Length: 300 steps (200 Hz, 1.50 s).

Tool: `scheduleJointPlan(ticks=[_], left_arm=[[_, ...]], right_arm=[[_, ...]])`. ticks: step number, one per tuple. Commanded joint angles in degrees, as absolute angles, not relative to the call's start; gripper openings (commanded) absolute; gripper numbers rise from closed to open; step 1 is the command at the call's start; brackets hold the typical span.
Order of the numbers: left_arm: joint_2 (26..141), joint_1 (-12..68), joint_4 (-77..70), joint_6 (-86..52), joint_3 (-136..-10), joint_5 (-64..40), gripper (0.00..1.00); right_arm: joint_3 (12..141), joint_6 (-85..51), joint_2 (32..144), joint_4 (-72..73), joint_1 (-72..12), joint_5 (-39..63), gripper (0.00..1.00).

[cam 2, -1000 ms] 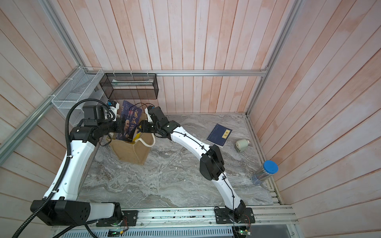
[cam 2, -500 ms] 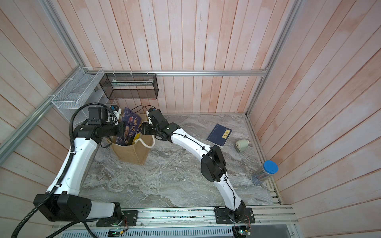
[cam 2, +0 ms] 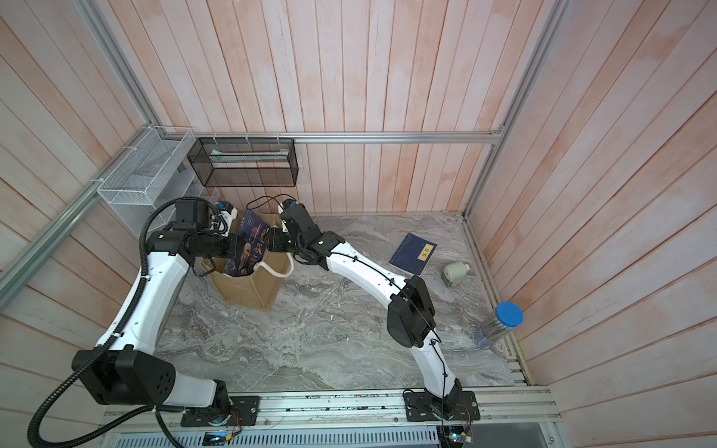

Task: Put the books into the canvas bag
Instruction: Move the canvas bag to the center of the board.

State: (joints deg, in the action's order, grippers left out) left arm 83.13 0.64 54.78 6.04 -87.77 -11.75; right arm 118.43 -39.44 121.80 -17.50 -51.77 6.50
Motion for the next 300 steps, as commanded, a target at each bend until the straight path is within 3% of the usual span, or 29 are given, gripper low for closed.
scheduleJointPlan(ticks=[1, 67, 152, 275, 300], left_arm=[[83.93, 0.44, 55.64, 6.94, -89.74, -16.47, 0.00], [87.09, 0.51, 55.37, 6.59, -91.26, -21.37, 0.00], [91.72, 0.02, 52.30, 7.51, -88.99, -24.31, 0.00], [96.42, -4.19, 49.15, 7.95, -86.59, -15.08, 0.04], [96.05, -4.74, 50.01, 7.71, -87.59, -16.23, 0.00]], right_arm=[[118.00, -39.94, 121.31, -16.37, -52.09, 6.59, 0.51], [122.00, -40.78, 126.67, -19.01, -52.04, 10.65, 0.50], [121.98, -39.31, 127.08, -17.29, -52.12, 10.55, 0.00], [118.02, -38.01, 124.98, -12.75, -51.77, 12.46, 0.00], [118.04, -38.23, 124.98, -12.43, -51.79, 13.02, 0.00]])
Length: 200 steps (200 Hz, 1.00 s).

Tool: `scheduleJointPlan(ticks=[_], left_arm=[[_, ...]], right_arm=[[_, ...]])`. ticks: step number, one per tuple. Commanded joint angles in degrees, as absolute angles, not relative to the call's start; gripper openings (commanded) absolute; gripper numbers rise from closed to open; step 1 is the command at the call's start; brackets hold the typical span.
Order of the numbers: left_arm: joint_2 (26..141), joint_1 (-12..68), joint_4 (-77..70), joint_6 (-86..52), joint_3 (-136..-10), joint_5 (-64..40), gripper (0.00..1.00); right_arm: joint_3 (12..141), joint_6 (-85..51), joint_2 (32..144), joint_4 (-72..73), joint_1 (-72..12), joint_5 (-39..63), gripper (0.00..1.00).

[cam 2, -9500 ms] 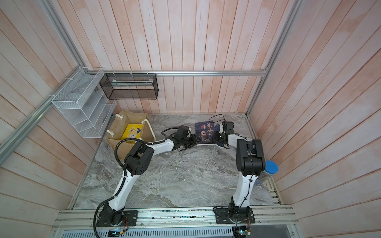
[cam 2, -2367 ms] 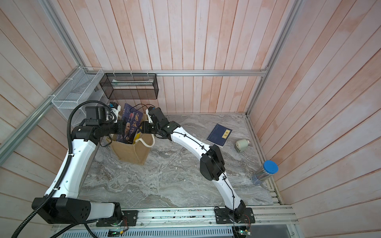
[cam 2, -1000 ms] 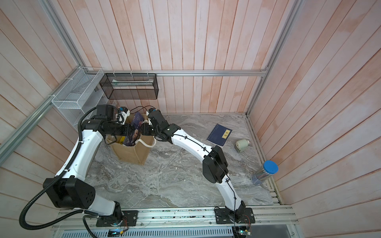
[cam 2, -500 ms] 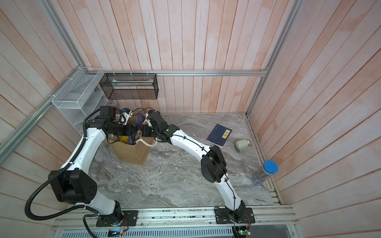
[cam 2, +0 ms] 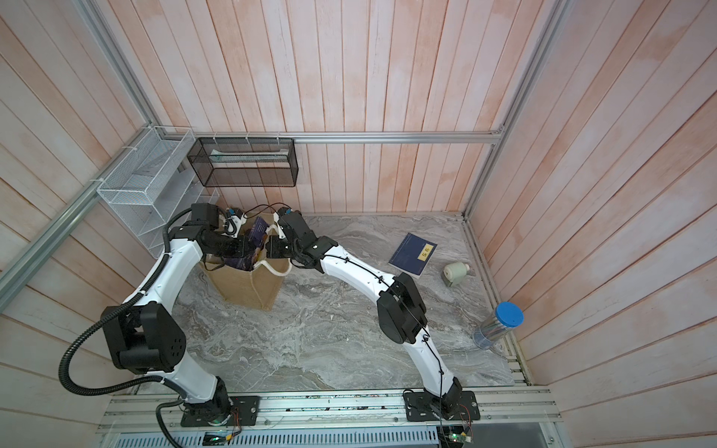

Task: Put the books into the canvas bag
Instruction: Move the canvas bag to the center of the board.

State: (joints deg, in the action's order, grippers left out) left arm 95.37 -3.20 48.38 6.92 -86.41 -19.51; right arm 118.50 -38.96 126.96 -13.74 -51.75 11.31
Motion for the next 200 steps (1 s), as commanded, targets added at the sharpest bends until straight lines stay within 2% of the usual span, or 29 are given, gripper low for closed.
scheduleJointPlan(ticks=[1, 50, 107, 150, 200], left_arm=[[96.01, -4.74, 50.05, 7.63, -87.65, -16.42, 0.00], [90.91, -4.36, 49.52, 1.73, -87.66, -28.66, 0.00], [83.73, 1.32, 43.72, -8.06, -80.75, -31.47, 0.00], [83.38, 3.29, 38.76, -14.97, -81.50, -38.84, 0.00], [86.11, 1.82, 43.73, -13.32, -84.24, -35.41, 0.00]], right_arm=[[118.04, -38.23, 124.98, -12.41, -51.78, 13.02, 0.00], [115.38, -38.18, 122.62, -11.71, -50.51, 14.63, 0.00], [108.10, -36.81, 115.14, -10.57, -48.04, 13.46, 0.00], [103.70, -35.22, 109.62, -13.14, -44.05, 13.35, 0.00], [100.20, -35.27, 107.45, -10.79, -42.36, 16.30, 0.00]])
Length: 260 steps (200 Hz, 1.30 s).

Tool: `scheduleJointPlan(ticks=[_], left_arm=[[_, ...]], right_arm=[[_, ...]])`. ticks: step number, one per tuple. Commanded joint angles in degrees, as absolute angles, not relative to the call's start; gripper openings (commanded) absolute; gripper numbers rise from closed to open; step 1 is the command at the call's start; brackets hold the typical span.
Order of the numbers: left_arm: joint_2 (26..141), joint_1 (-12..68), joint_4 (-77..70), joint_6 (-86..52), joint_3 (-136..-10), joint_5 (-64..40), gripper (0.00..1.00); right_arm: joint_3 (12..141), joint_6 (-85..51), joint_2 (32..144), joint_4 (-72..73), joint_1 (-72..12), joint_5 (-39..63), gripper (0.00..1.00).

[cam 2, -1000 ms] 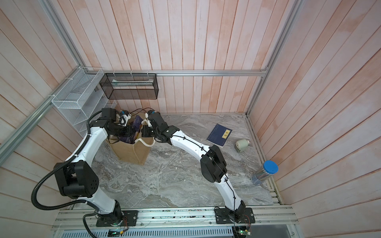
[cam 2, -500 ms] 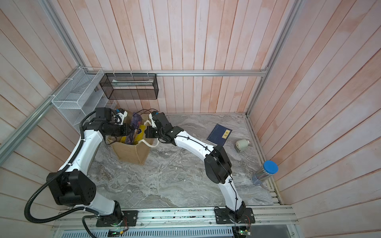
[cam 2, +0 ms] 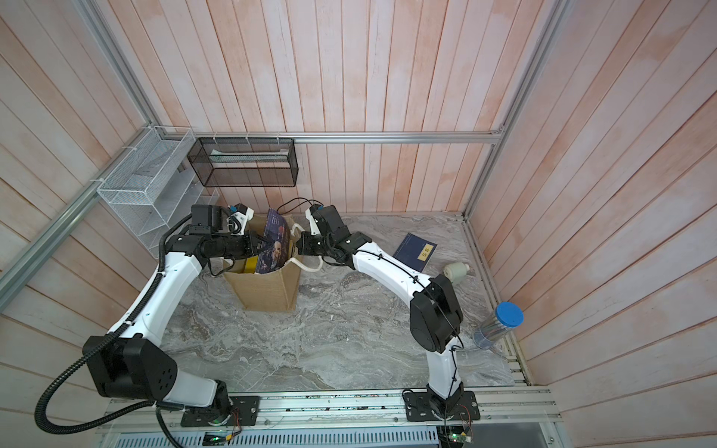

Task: Put the books into the canvas bag
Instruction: Move the canvas bag to the center of the board, then place the book in the canvas bag.

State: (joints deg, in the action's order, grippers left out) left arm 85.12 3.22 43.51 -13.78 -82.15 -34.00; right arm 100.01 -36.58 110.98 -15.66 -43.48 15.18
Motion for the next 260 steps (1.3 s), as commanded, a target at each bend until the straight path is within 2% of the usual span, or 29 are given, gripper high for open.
scheduleJointPlan(ticks=[1, 45, 78, 138, 158, 181, 227, 260], left_arm=[[86.25, 1.70, 43.84, -13.34, -84.18, -35.41, 0.00], [88.59, -3.60, 46.86, -10.92, -81.44, -32.70, 0.00], [89.36, -4.57, 46.11, -9.79, -78.89, -31.66, 0.00], [88.68, -4.56, 47.33, -8.28, -81.02, -24.42, 0.32], [87.91, -4.57, 48.66, -7.58, -83.18, -21.52, 0.38], [86.44, -4.57, 49.82, -7.05, -85.64, -19.00, 0.42], [82.46, -4.36, 50.71, -7.33, -89.37, -16.12, 0.43], [80.59, -2.63, 50.85, -8.26, -90.78, -15.82, 0.43]], right_arm=[[100.16, -35.30, 107.56, -10.67, -42.36, 16.46, 0.00], [101.26, -35.77, 110.74, -8.63, -43.62, 23.20, 0.00], [102.44, -35.95, 112.43, -8.17, -44.27, 25.52, 0.00], [102.92, -35.77, 112.15, -8.44, -44.56, 25.31, 0.03], [102.88, -35.86, 111.97, -8.45, -44.55, 25.31, 0.04], [102.71, -35.86, 111.62, -8.44, -44.54, 25.36, 0.06], [102.67, -34.95, 110.19, -9.72, -44.45, 23.97, 0.12], [102.28, -33.87, 108.11, -11.30, -43.56, 22.34, 0.21]])
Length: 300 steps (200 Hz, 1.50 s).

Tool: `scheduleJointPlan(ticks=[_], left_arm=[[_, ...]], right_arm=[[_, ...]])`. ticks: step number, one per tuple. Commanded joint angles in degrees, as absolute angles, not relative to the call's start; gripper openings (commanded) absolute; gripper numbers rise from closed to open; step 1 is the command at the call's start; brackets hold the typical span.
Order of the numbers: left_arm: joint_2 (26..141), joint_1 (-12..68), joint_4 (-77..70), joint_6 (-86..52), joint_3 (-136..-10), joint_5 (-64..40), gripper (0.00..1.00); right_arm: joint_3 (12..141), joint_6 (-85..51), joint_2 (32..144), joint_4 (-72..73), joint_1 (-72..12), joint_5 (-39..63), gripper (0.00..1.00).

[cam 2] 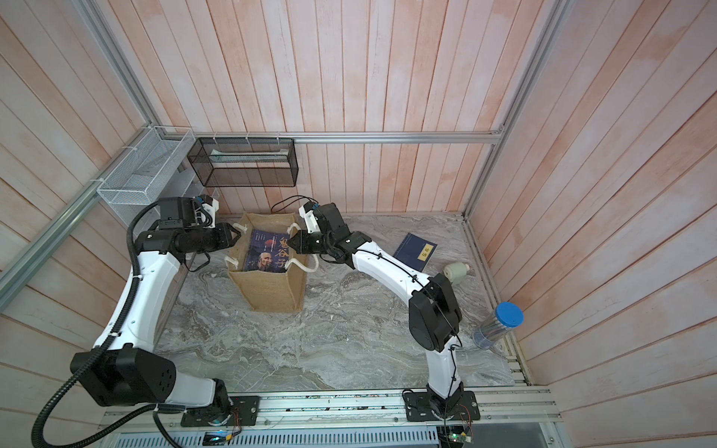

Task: Put the books into the canvas bag
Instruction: Place the book in the canvas bag, then move the book to the center of the board.

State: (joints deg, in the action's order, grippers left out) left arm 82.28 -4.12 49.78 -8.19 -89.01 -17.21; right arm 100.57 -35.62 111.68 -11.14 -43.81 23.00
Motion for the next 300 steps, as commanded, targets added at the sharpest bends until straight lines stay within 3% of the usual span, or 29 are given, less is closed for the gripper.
scheduleJointPlan(ticks=[1, 51, 148, 222, 300], left_arm=[[80.55, -2.64, 50.87, -8.30, -90.83, -15.78, 0.43], [80.51, 2.54, 50.37, -10.29, -90.67, -15.14, 0.43], [87.01, 28.57, 32.43, -20.59, -84.75, -9.34, 0.43], [105.52, 41.22, 20.75, -24.44, -91.62, -7.19, 0.43], [125.90, 43.33, 14.71, -27.69, -105.57, -11.20, 0.43]], right_arm=[[102.25, -33.85, 108.02, -11.32, -43.53, 22.29, 0.21], [97.11, -31.02, 102.33, -14.80, -38.87, 19.38, 0.33], [77.78, -27.29, 93.25, -20.97, -16.45, 10.51, 0.52], [61.91, -28.87, 92.78, -13.35, -0.25, 10.16, 0.47], [61.64, -27.25, 100.05, -11.46, 4.92, 11.78, 0.49]])
